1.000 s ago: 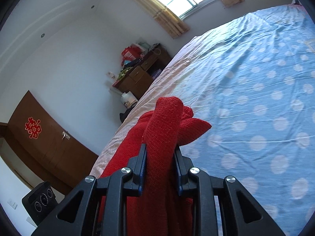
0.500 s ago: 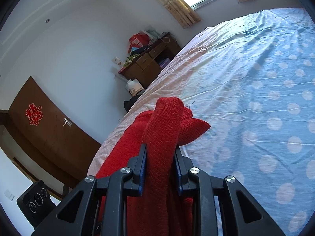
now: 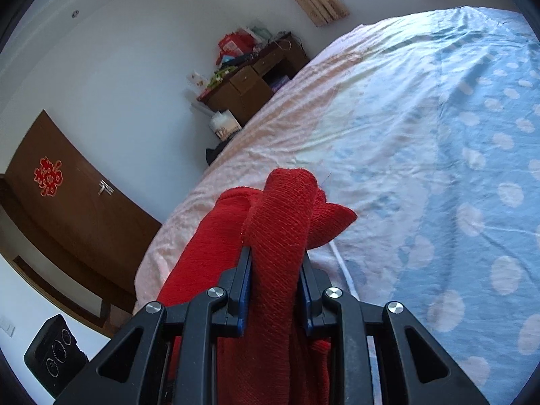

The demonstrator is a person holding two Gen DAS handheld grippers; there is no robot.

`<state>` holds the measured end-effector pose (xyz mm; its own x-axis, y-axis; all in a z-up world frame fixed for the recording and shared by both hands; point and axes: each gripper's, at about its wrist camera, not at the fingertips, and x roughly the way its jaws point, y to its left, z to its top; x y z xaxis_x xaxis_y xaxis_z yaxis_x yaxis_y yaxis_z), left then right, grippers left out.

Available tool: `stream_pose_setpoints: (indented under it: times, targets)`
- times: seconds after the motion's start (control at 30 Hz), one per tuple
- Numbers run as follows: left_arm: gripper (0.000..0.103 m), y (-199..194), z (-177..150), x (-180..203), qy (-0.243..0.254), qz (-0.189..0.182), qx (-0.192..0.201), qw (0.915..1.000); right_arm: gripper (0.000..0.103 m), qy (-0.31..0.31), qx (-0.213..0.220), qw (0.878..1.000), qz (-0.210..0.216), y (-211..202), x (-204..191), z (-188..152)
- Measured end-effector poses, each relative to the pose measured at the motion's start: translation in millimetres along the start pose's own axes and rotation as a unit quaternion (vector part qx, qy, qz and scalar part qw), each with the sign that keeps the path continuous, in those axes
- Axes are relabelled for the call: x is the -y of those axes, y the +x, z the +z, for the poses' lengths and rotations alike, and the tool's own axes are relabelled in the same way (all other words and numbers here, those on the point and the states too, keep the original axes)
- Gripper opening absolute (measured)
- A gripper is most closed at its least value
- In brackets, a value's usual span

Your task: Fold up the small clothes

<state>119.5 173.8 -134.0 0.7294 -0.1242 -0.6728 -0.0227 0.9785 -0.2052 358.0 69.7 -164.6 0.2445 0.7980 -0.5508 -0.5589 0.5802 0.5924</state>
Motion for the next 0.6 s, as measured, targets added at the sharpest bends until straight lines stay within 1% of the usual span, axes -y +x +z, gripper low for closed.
stream_pose_setpoints:
  times: [0.13,0.23,0.3,0.37,0.4,0.43,0.53,0.6]
  targets:
    - [0.037,2,-9,-6,-0.008,0.0,-0.008,0.9999,0.024,0.012,0.0,1.0,-0.003,5,8,-1]
    - [0.04,3,-12,-6,-0.014,-0.003,-0.011,0.9998,0.025,0.018,-0.004,1.0,-0.011,8,15,-3]
    - [0.045,4,-13,-5,-0.015,0.002,-0.016,0.9998,0.025,0.024,-0.006,1.0,-0.015,9,20,-4]
    - [0.051,4,-15,-7,-0.019,0.004,-0.019,0.9996,0.028,0.027,-0.006,0.999,-0.019,10,22,-6]
    - [0.053,3,-17,-6,-0.018,0.008,-0.021,0.9996,0.031,0.028,-0.003,0.999,-0.023,8,23,-7]
    - [0.055,0,-16,-5,-0.015,0.014,-0.02,0.9996,0.034,0.03,0.001,0.999,-0.028,5,24,-8]
    - [0.057,-17,-16,3,0.002,0.031,-0.006,0.9995,0.035,0.026,0.032,0.998,-0.04,-14,22,-9]
    - [0.064,-32,-12,7,0.012,0.041,0.019,0.9989,0.037,0.013,0.059,0.997,-0.043,-32,14,-9]
